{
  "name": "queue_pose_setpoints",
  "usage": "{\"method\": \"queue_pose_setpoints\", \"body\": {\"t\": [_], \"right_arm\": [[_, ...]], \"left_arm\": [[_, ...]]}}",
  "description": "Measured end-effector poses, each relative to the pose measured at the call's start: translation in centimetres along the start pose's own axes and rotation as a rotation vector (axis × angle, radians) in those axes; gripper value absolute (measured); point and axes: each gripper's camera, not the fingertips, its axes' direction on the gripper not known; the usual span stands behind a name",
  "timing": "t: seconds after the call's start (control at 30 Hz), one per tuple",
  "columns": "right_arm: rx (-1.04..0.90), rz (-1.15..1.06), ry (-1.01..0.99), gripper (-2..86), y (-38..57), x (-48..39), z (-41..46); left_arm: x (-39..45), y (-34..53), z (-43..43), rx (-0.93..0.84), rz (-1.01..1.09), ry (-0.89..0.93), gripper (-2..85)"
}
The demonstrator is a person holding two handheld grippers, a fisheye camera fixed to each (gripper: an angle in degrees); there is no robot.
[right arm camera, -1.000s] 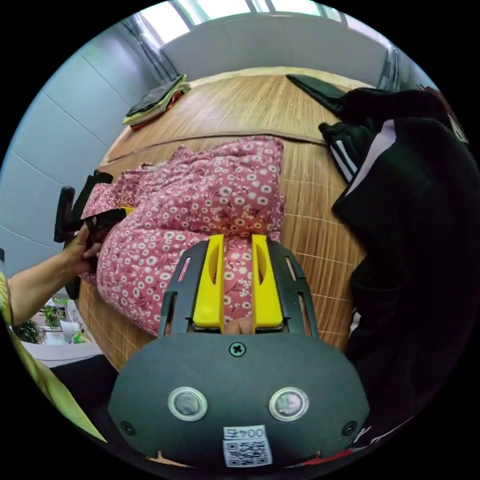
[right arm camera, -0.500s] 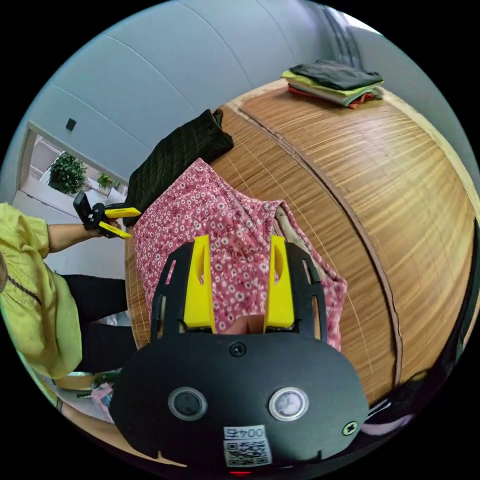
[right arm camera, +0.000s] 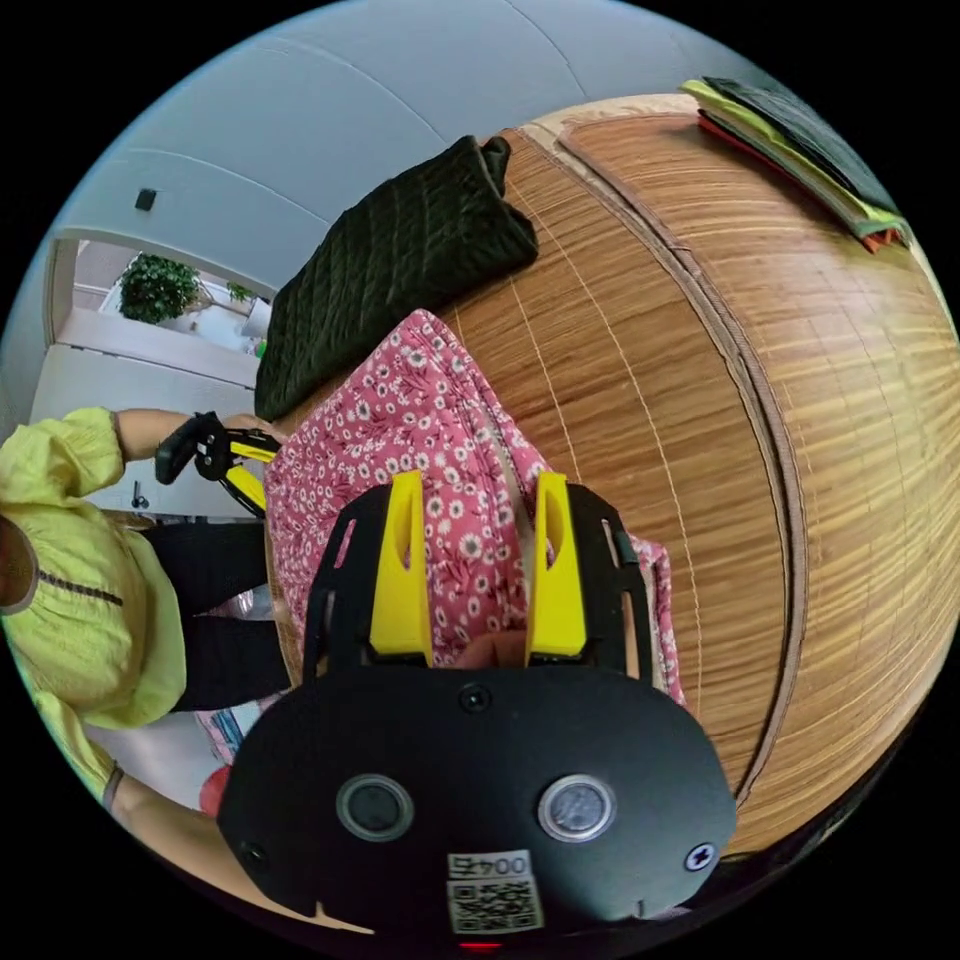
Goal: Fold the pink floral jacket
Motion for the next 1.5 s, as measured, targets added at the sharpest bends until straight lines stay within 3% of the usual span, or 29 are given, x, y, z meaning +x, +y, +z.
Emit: {"method": "queue_pose_setpoints", "body": {"t": [0.2,0.37,0.47,0.63,0.77,0.87,0.93,1.03,1.17,1.23,1.3,1.37,1.4,1.5], "right_arm": [[-0.051,-0.028,0.097,6.1,-0.9,-3.1,2.2],[0.208,-0.092,0.302,4.8,1.9,-10.0,-2.5],[0.233,-0.14,0.375,4.9,0.9,-13.1,-0.5],[0.059,-0.047,0.408,7.4,-3.7,-13.5,10.9],[0.232,0.075,0.425,11.6,-3.0,-14.9,6.5],[0.424,0.158,0.448,11.8,2.1,-16.9,0.5],[0.497,0.253,0.444,10.2,6.9,-17.1,-2.6],[0.514,0.488,0.475,8.7,16.5,-16.5,-5.0],[0.542,0.753,0.397,8.5,28.5,-17.2,-5.1],[0.563,0.828,0.398,9.9,32.4,-18.2,-4.8],[0.582,0.888,0.383,11.1,35.8,-18.9,-4.5],[0.626,0.933,0.325,12.9,39.8,-18.7,-4.5],[0.647,0.93,0.308,13.2,40.6,-18.6,-4.8],[0.738,0.875,0.176,14.2,42.8,-16.1,-6.3]], "left_arm": [[-0.8,-0.6,0.9,0.019,-0.001,-0.006,11.1],[-1.7,0.3,-2.7,0.043,-0.048,0.138,8.0],[-1.3,2.6,-4.1,0.041,-0.124,0.226,7.3],[-2.9,8.3,-2.3,0.001,-0.428,0.291,8.1],[-4.3,10.4,-4.5,-0.03,-0.603,0.391,7.6],[-5.4,13.7,-8.2,0.057,-0.783,0.448,6.5],[-6.5,13.7,-12.4,0.205,-0.885,0.381,4.6],[-7.1,7.3,-13.5,0.36,-0.832,0.366,2.2],[-6.5,-4.2,-9.1,0.364,-0.635,0.345,0.9],[-5.6,-7.7,-3.6,0.141,-0.615,0.135,0.7],[-5.5,-6.5,1.1,-0.001,-0.658,0.204,0.7],[-6.6,-6.1,0.0,0.035,-0.755,0.282,1.0],[-6.5,-7.6,-2.4,0.051,-0.74,0.236,1.2],[-4.3,-13.3,-9.3,0.228,-0.533,0.087,3.6]]}}
